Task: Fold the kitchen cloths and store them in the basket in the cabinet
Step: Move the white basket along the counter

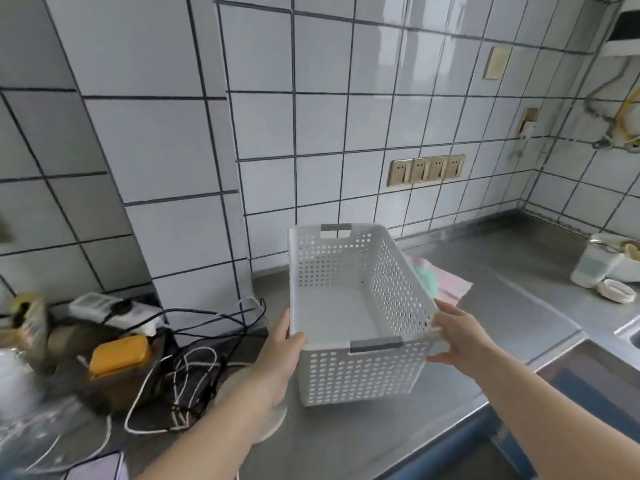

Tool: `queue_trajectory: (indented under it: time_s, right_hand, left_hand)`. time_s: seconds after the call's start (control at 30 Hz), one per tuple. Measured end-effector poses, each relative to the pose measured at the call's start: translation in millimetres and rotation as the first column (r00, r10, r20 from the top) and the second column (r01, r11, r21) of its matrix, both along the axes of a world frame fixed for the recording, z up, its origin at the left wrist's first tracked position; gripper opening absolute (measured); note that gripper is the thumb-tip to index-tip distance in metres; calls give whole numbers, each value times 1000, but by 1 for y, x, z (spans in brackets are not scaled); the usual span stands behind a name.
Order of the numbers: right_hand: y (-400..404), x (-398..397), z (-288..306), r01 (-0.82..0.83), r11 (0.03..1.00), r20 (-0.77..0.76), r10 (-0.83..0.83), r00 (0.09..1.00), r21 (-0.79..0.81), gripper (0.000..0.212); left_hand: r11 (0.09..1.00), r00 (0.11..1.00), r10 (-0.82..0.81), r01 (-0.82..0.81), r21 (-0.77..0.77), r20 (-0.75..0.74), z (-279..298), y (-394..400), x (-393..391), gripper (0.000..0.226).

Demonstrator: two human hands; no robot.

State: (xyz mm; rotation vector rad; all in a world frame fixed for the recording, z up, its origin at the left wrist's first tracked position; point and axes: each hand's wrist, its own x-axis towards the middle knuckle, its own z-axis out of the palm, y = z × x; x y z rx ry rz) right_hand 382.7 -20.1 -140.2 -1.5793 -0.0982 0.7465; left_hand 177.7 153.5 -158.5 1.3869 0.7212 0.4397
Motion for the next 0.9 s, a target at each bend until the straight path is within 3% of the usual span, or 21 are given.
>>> queue_trajectory:
  time_s: [0.13,0.33,0.47,0.6,0.77,0.9]
  right_hand:
    - [27,-19,-4,276,961,20,-276,961,-2,28]
    - [56,-36,-13,339,941,23,-339,941,-6,22]
    - [73,-43,-13,438,898,4,-438,899,-28,6]
    - [87,-53,-16,459,884,-30,-463,886,-92,14]
    - [100,-55,-15,430,901,-77,-433,898,-59,31]
    - [107,-50,-15,381,923,-101,-384,918,-55,28]
  left_hand:
    - [993,996,89,-88,-81,16,-15,-2,-10,50]
    - [985,988,156,-154,-71,18,-31,1,-22,53]
    - [986,985,166,-164,-43,40,-32,5,-19,47]
    - [986,988,153,-151,-65,22,-37,15,-8,47]
    - [988,989,148,-148,-52,-3,-43,33,4,51]
    - [991,992,127,-126,-39,23,-47,40,5,48]
